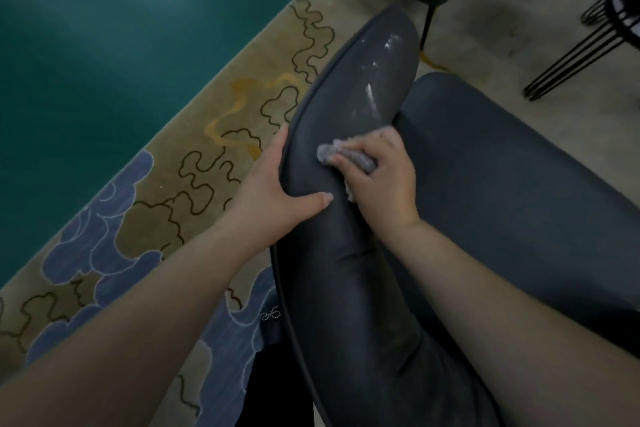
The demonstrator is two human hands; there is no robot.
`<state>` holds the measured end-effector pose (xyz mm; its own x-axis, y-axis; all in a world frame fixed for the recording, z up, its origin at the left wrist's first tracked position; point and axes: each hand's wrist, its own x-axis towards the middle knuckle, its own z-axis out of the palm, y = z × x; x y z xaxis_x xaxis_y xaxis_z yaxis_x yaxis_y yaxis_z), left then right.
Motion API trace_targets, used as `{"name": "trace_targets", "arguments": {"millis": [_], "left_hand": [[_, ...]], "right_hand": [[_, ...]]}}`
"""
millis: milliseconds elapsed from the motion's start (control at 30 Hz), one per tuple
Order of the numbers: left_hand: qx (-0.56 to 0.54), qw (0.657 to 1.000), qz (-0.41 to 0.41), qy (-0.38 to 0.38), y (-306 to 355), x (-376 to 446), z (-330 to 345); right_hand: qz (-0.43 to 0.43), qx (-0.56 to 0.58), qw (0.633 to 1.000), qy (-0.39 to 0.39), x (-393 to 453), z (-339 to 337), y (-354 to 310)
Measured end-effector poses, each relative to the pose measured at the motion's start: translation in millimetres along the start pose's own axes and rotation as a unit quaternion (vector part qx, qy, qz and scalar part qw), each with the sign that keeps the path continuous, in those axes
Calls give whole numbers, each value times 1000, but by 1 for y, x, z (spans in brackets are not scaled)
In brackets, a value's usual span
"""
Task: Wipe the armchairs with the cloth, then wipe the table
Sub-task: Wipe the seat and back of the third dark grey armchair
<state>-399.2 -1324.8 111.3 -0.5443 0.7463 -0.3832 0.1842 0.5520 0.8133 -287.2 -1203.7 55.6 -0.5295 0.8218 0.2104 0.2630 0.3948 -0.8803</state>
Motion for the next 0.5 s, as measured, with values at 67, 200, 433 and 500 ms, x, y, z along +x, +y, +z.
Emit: {"name": "trace_targets", "arguments": {"millis": [67,200,433,500], "left_hand": [[20,1000,14,-17,0,12,-4],[73,996,30,-47,2,30,-11],[99,987,75,-102,23,77,-15],[105,986,78,-106,29,89,-10]], "right_hand": [[8,-25,999,19,40,11,-1],[74,-54,990,110,107,18,9],[86,55,988,120,21,15,-1],[90,58,987,117,21,15,5]]}}
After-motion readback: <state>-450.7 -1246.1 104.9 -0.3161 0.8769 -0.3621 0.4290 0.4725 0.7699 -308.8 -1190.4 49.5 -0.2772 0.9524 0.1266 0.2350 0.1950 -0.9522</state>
